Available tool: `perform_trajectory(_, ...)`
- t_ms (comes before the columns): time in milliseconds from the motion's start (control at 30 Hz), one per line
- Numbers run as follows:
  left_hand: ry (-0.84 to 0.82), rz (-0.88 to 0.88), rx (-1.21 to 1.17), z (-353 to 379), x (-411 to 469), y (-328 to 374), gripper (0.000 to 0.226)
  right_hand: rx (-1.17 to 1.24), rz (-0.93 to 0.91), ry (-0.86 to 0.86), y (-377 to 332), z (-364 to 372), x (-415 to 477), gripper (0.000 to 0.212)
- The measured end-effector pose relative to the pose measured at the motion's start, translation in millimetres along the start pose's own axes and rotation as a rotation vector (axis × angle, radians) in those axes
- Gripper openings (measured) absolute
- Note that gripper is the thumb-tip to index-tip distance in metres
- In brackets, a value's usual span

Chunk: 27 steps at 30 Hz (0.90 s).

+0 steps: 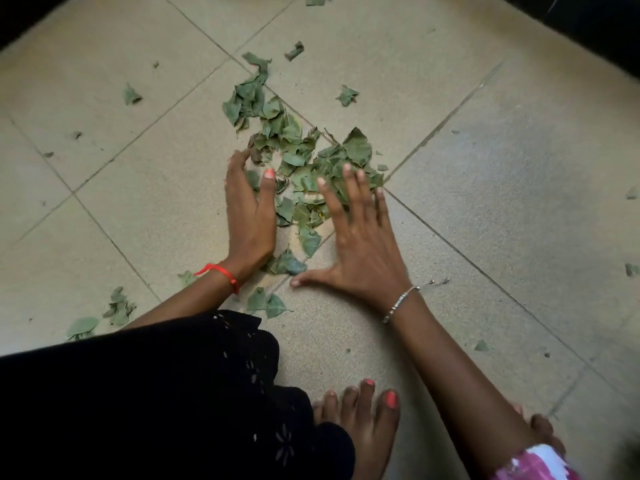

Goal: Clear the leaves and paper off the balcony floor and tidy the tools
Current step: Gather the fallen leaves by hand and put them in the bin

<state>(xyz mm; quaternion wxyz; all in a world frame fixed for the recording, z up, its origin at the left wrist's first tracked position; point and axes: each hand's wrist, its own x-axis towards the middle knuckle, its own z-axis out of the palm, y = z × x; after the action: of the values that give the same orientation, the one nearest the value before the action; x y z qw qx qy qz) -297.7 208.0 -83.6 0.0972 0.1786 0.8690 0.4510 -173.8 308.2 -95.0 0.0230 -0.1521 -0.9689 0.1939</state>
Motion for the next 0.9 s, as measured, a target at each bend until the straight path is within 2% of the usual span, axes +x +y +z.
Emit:
perform_trajectory(133,-0.048,-0.057,-0.316,8.4,17.6,17.6,0.053,-0.051,0.083,0.091,-12.5,12.1,27.6,0.119)
perform_trajectory(233,-0.057,-0.088,-0.55,2.4,37.2,23.9,0.036,-0.054,0.203,0.186,-14.1,11.9,53.4,0.111)
perform_trajectory(300,0.019,-0.037,-0.524,-5.8,44.2,26.1,0.031,-0.027,0.232,0.241,-11.3,10.2,63.4,0.108)
perform_trajectory(400,0.124,-0.014,-0.415,-16.0,39.9,16.3,0.031,0.016,0.134,0.294,-12.0,10.5,63.3,0.105)
perform_trajectory(533,0.091,-0.079,-0.334,-15.1,33.6,-5.0,0.036,-0.084,-0.029,0.233,-24.8,19.8,59.0,0.102)
perform_trajectory(667,0.038,-0.068,-0.388,-14.4,42.1,-1.8,0.038,-0.157,0.03,0.199,-28.7,14.2,96.4,0.091)
perform_trajectory(767,0.034,-0.024,-0.4,-15.9,54.1,-4.7,0.048,-0.126,0.0,0.135,-25.8,4.6,124.0,0.089)
perform_trajectory(833,0.076,-0.006,-0.379,-19.5,63.8,-5.6,0.05,-0.097,-0.031,0.224,-23.0,-1.5,131.8,0.089)
perform_trajectory(900,0.14,0.032,-0.249,-27.0,74.6,-6.8,0.051,-0.047,-0.002,0.357,-14.0,-9.4,135.6,0.088)
